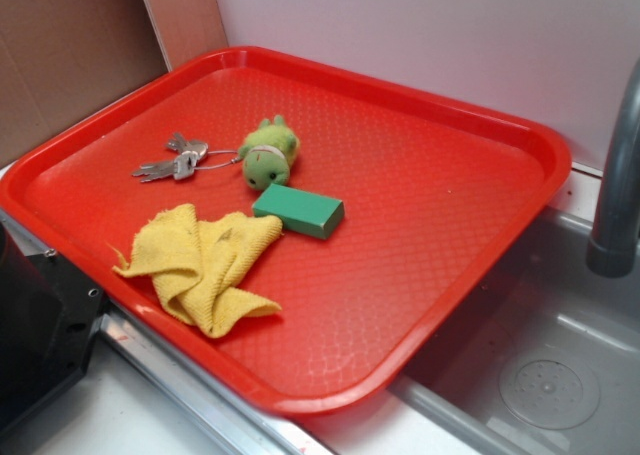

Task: Grab the green block.

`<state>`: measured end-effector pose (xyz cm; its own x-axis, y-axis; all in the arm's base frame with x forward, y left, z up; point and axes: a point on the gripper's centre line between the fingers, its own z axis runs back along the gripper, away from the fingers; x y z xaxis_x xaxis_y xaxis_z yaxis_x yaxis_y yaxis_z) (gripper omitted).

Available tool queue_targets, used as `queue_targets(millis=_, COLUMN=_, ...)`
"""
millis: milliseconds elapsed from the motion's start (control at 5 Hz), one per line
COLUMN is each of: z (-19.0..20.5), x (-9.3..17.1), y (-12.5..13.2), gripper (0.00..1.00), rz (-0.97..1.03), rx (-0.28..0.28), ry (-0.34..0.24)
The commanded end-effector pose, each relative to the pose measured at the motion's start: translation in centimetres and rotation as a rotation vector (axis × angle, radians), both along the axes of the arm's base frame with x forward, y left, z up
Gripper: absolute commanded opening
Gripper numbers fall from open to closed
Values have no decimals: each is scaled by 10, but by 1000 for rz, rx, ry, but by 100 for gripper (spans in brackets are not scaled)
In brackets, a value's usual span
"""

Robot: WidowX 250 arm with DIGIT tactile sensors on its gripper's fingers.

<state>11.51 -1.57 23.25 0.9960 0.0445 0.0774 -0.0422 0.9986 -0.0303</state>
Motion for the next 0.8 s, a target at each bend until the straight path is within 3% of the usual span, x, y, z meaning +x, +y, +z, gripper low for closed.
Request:
queue_targets(millis=0, z=0, x=0, y=0, gripper=100, rz=0, rx=0, ry=0)
queue_targets(millis=200, z=-7, x=11, y=3, gripper=100, rz=-95, rx=-3, ry=-7)
queue_targets(millis=400, z=-20, x=25, y=2, gripper=100, rz=-204, rx=32, ry=-10)
queue_targets(millis=600, z=-34, x=35, y=-1, gripper=100, rz=-454, rx=-26, ry=-58)
